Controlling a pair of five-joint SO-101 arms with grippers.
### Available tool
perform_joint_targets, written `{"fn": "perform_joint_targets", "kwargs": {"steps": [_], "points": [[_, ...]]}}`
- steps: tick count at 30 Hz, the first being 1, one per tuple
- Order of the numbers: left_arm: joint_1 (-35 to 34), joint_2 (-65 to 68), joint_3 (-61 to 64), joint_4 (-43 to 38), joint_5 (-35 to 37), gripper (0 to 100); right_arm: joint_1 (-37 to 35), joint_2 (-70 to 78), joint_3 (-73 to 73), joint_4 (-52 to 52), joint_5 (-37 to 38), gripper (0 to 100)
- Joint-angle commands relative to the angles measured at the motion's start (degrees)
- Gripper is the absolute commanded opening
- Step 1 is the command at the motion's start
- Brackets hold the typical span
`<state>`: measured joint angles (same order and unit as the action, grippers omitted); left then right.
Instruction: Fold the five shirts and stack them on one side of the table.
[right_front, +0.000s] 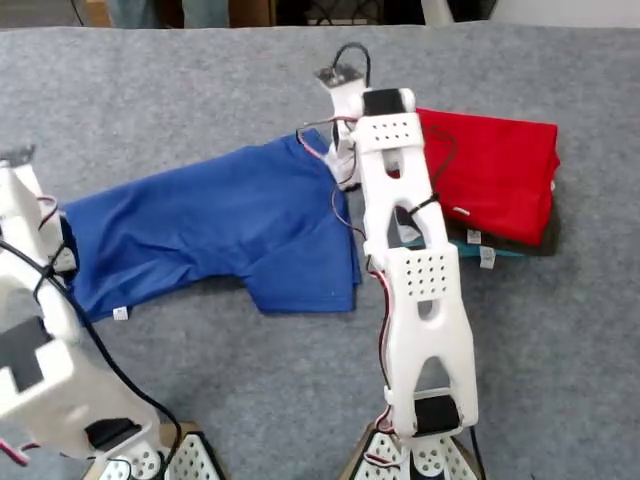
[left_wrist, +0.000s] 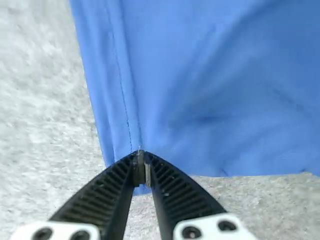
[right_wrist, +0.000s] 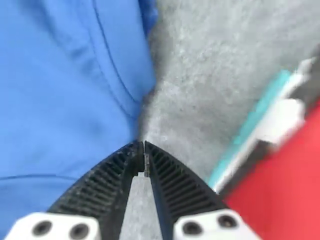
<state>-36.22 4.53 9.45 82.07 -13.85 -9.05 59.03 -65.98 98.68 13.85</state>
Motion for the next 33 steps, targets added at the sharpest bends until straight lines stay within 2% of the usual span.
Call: {"fn": "perform_joint_targets", "kwargs": {"steps": [1,4,7,12,17,19,22,28,33], "points": [[0.8,-6.5,-1.9,0.4,-0.1,3,-0.2,-1.0,-9.2,2.6,-0.4,1.5],[0.6,-6.3,-1.5,-4.8,0.0,3,-2.7,-2.5,-9.0,2.6,-0.4,1.5],[0.8,-0.5,-1.0,-17.0,0.0,3,-6.6,-2.8,-7.6,1.8,-0.2,1.5],[0.8,13.6,-10.4,-23.3,-0.1,3,-8.1,2.2,-7.6,-9.8,-0.5,1.5],[-0.4,28.3,-20.8,-23.1,-0.4,3,-7.0,7.9,-7.7,-14.5,-0.3,1.5],[-0.9,32.5,-23.8,-20.7,-0.4,3,-5.8,9.5,-7.7,-15.2,-0.3,1.5],[-1.0,34.6,-29.1,-16.4,-0.4,3,-4.1,11.3,-7.7,-17.6,-0.4,1.5],[-1.5,36.1,-30.5,-16.0,0.0,3,-1.9,11.6,-8.3,-17.4,-0.4,1.5],[-1.2,34.4,-30.2,-15.9,0.0,3,-4.4,10.2,-17.7,-10.3,-0.3,1.5]]}}
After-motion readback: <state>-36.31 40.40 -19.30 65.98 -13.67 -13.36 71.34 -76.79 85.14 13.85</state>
